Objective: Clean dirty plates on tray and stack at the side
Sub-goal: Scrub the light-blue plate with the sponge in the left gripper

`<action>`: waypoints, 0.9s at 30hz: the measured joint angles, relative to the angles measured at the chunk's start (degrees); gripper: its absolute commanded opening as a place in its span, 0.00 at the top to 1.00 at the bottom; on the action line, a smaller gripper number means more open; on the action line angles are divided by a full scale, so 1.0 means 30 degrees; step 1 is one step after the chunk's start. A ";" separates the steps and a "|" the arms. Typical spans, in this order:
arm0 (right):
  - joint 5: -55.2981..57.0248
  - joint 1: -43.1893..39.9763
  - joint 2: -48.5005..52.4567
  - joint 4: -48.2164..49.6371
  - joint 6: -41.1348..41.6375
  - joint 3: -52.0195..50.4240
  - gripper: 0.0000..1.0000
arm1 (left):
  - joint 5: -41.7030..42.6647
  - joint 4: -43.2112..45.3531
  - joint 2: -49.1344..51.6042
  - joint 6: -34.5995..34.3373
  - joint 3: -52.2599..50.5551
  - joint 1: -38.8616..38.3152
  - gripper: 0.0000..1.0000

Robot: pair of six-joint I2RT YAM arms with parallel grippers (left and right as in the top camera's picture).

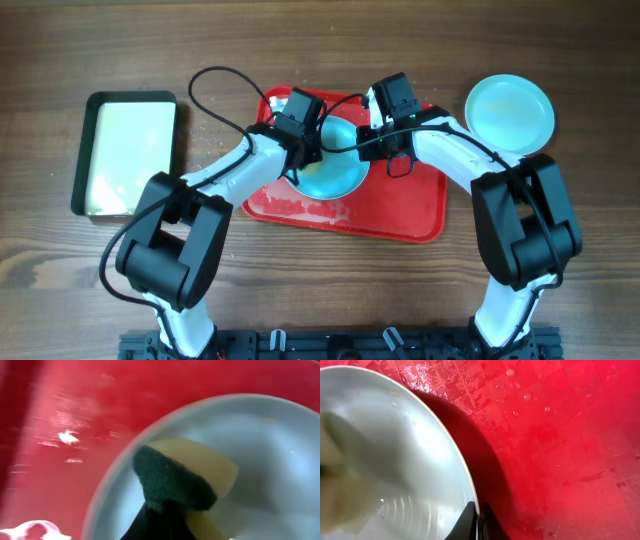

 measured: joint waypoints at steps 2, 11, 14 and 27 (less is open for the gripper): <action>-0.0095 0.0029 0.0000 -0.0007 0.0007 0.0022 0.95 | -0.2681 -0.0612 0.0000 0.0007 0.0029 -0.0153 0.96; 0.0007 0.0036 0.0000 -0.0160 0.0007 0.0073 0.96 | -0.0087 0.0954 -0.2390 0.0000 -0.0124 0.0226 0.96; 0.0058 0.0036 0.0000 -0.0153 0.0007 0.0073 0.96 | 0.4044 0.0758 -0.2463 0.0000 -0.0124 0.0058 0.96; -0.0284 0.0131 0.0000 -0.0146 0.0015 0.0080 0.96 | -0.4240 -0.2157 -0.0321 0.0007 0.0015 -0.0627 0.96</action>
